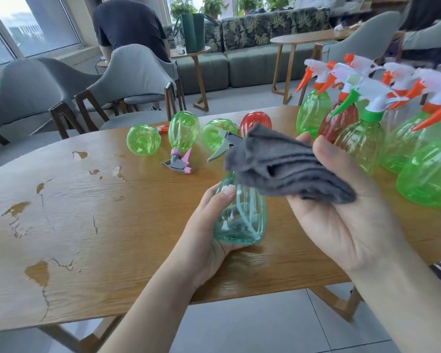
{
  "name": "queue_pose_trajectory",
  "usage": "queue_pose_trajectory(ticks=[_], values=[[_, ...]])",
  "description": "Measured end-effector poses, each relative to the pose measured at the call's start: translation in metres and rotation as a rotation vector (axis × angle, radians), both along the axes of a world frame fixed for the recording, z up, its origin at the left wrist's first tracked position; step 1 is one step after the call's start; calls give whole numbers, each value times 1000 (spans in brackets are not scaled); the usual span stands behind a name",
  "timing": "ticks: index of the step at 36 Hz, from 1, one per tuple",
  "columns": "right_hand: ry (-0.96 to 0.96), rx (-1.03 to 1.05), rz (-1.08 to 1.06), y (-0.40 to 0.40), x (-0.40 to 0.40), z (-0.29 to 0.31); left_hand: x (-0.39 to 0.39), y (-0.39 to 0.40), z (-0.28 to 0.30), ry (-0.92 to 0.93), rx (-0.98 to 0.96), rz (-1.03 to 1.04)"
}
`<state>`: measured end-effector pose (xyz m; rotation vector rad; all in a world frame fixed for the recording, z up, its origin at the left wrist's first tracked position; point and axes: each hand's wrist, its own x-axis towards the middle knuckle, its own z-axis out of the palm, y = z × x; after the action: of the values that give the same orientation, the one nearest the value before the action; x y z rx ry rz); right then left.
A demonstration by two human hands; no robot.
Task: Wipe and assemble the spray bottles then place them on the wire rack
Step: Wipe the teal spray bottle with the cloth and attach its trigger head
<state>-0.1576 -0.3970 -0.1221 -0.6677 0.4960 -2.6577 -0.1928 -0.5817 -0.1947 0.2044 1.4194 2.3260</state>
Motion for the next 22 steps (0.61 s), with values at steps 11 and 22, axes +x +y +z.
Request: queue_pose_trajectory(ticks=[11,22], values=[[-140,64,-24,-37,6,0,2,2,-2,43,-15,-21],[115,1498,-905,14,-2,-9,0,-2,1,-2,44,-3]])
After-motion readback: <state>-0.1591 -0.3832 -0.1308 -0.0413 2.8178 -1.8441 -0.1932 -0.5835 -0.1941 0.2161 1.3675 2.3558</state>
